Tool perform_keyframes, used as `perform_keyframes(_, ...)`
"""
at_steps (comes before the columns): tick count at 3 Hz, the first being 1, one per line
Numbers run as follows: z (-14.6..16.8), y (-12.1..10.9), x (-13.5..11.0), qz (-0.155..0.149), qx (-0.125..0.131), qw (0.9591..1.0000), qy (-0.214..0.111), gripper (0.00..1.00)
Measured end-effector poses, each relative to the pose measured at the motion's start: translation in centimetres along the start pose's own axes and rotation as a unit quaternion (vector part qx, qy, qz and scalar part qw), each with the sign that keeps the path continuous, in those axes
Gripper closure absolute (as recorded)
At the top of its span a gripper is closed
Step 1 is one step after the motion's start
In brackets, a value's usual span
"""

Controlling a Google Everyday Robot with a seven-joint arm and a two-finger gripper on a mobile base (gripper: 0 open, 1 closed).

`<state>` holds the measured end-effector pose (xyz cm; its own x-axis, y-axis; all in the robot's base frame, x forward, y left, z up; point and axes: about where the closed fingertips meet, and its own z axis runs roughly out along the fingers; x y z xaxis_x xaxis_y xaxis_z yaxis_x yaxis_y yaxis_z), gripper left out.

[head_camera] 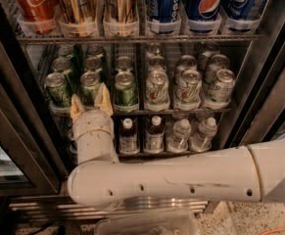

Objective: Pick green can from middle shelf of fridge

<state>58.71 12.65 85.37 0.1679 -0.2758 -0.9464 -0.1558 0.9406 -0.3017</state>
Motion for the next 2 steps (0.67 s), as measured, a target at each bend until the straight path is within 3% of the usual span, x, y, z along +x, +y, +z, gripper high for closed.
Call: perform_keyframes(2, 0.71, -0.24, 0.50, -0.008, 0.025, 0.9996, 0.007, 0.31)
